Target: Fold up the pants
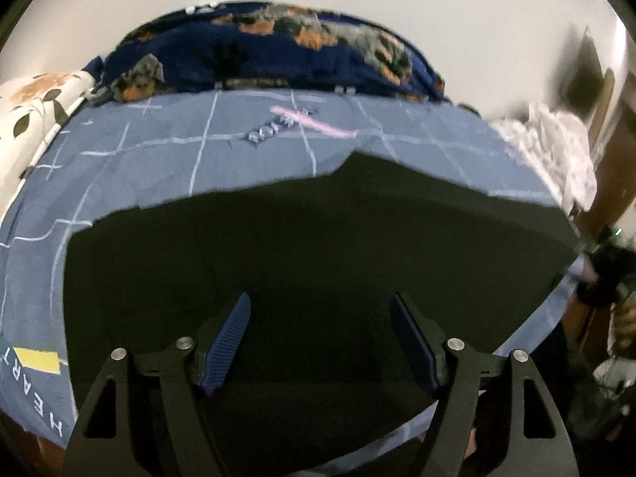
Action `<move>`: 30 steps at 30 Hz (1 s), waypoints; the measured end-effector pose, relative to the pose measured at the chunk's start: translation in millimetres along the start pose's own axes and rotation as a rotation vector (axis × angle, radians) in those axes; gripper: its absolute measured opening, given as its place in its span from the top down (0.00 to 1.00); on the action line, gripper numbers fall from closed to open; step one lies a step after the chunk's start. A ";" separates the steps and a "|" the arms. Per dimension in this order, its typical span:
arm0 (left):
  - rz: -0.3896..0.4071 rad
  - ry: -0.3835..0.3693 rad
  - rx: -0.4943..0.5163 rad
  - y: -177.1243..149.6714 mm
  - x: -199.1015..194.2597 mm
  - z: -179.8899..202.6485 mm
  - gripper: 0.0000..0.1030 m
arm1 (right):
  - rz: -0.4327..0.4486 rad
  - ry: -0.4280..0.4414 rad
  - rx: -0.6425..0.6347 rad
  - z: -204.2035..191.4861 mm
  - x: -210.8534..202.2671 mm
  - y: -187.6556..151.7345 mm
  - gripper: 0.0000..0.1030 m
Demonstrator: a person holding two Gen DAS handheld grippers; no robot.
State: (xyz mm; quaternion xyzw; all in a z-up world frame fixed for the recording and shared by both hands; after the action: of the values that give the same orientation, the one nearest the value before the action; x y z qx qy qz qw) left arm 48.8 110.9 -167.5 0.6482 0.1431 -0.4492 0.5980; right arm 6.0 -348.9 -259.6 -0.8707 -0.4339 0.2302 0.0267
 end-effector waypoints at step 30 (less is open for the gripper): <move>-0.074 0.070 0.014 -13.5 20.4 -10.8 0.27 | 0.131 -0.127 -0.021 3.2 11.8 -15.8 0.94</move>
State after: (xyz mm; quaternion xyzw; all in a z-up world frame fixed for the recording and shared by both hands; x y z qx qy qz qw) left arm 54.8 116.8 -192.9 0.6618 0.1847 -0.4492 0.5711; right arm -1.0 -330.5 -262.9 -0.8810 -0.3793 0.2817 -0.0249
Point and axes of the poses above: each gripper's, at about its wrist camera, not at the fingertips, and x roughly the way its jaws point, z to its right, y to its top, the point moved 3 cm from there along x, roughly the way its jaws point, and after that the axes turned 9 degrees about x, right-handed, at the moved point
